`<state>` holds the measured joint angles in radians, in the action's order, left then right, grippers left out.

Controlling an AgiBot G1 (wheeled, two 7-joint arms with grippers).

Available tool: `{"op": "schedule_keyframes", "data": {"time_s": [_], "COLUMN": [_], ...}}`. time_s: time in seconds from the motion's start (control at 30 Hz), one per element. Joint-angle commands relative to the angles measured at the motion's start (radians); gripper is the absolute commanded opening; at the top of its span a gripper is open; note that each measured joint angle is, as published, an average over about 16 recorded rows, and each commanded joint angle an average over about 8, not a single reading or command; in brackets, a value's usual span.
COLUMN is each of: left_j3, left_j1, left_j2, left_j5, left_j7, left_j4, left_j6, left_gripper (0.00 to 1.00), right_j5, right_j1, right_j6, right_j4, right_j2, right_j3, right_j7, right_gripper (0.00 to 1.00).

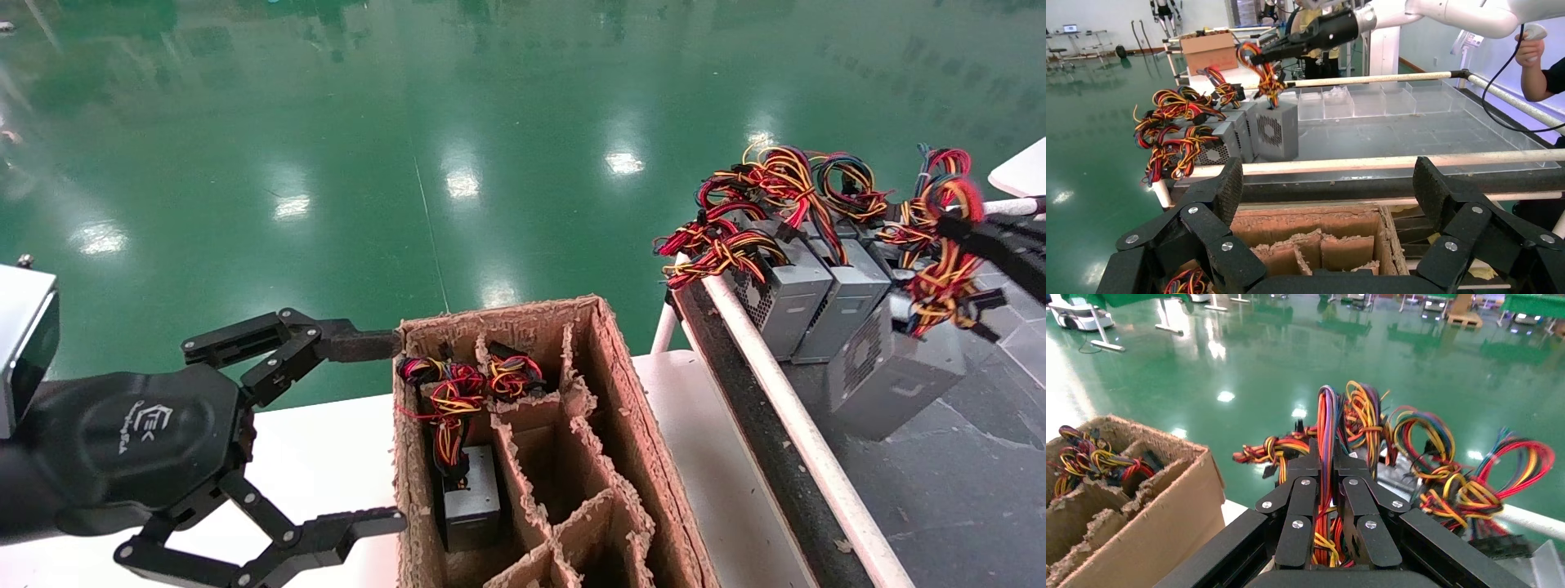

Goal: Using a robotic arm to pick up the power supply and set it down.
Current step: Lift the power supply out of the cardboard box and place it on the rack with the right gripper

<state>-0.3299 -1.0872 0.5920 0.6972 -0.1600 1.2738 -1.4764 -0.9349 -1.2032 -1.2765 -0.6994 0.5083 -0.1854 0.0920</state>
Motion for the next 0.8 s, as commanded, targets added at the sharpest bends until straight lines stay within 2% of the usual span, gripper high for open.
{"op": "schedule_keyframes", "data": {"time_s": [0.03,0.6,0.63,0.8], "left_j3": [0.0,0.0,0.0,-0.001], "left_j1": [0.0,0.0,0.0,0.0], "left_j2": [0.0,0.0,0.0,0.0], "left_j5": [0.0,0.0,0.0,0.0], "left_j7": [0.0,0.0,0.0,0.0], "left_j4": [0.0,0.0,0.0,0.0], "left_j6": [0.0,0.0,0.0,0.0], "left_gripper": [1.0,1.0,1.0,1.0], "right_j5": [-0.015,-0.113,-0.117,-0.133], "right_j1": [-0.009,-0.183,-0.192,-0.228], "right_j6": [0.0,-0.024,-0.025,-0.037], "right_j4": [0.023,0.196,0.207,0.256], "right_j2": [0.013,0.148,0.153,0.171], "right_j3": [-0.01,-0.083,-0.085,-0.096], "right_j7": [-0.011,-0.08,-0.085,-0.108], "right_gripper": [0.0,0.0,0.04,0.65]}}
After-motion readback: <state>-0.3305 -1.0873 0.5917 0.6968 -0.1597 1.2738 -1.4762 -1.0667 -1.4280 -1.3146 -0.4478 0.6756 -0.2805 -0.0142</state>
